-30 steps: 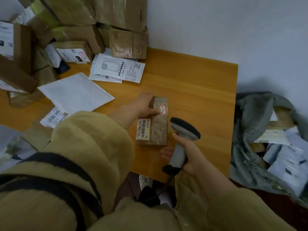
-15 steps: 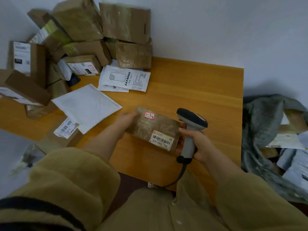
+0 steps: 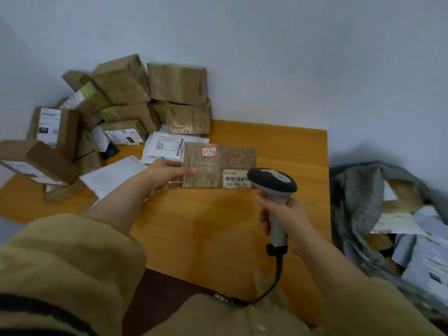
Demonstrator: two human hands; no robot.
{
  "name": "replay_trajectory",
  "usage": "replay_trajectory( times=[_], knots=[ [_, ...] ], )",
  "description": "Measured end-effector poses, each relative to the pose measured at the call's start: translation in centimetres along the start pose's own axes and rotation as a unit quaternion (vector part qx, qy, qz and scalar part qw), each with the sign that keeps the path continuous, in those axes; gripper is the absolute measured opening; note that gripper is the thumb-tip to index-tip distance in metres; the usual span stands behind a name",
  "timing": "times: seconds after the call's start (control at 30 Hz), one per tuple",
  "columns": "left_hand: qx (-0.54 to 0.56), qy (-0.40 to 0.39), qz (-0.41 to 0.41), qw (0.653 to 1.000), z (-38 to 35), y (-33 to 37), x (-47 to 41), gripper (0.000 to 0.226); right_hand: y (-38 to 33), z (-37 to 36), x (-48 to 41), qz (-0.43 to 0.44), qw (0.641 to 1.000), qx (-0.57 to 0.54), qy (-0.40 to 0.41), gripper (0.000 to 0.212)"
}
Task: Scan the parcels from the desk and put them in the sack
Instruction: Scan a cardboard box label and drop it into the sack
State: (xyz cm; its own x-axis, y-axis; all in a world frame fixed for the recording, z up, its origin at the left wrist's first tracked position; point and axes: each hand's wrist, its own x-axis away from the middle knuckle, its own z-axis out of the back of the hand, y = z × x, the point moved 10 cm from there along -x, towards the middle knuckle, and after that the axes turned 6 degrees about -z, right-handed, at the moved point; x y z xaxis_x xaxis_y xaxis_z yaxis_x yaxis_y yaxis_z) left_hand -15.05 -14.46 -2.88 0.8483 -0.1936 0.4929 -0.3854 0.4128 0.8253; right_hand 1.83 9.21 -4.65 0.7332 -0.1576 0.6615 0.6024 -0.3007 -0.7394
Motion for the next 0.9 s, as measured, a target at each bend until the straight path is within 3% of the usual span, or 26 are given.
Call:
replay_trajectory(
  times=[0.2, 0.37, 0.77, 0.9],
  knots=[
    [-0.003, 0.039, -0.041, 0.998, -1.4, 3.0, 0.2, 0.028, -1.7, 1.5, 2.6, 0.036, 0.999, 0.013, -0.017, 0.013],
    [-0.002, 0.037, -0.058, 0.998, -2.2, 4.3, 0.0, 0.045, -1.6, 2.8, 3.5, 0.04, 0.999, 0.027, -0.012, 0.013],
    [-0.023, 0.029, -0.068, 0.997, -3.0, 5.3, -0.9, 0.056, -1.8, 4.9, 3.9, 0.056, 0.998, 0.0, 0.001, 0.015],
    [-0.024, 0.026, -0.07, 0.997, -3.7, 5.4, -1.1, 0.05, -1.8, 5.2, 3.9, 0.057, 0.998, -0.004, -0.004, 0.014]
  ],
)
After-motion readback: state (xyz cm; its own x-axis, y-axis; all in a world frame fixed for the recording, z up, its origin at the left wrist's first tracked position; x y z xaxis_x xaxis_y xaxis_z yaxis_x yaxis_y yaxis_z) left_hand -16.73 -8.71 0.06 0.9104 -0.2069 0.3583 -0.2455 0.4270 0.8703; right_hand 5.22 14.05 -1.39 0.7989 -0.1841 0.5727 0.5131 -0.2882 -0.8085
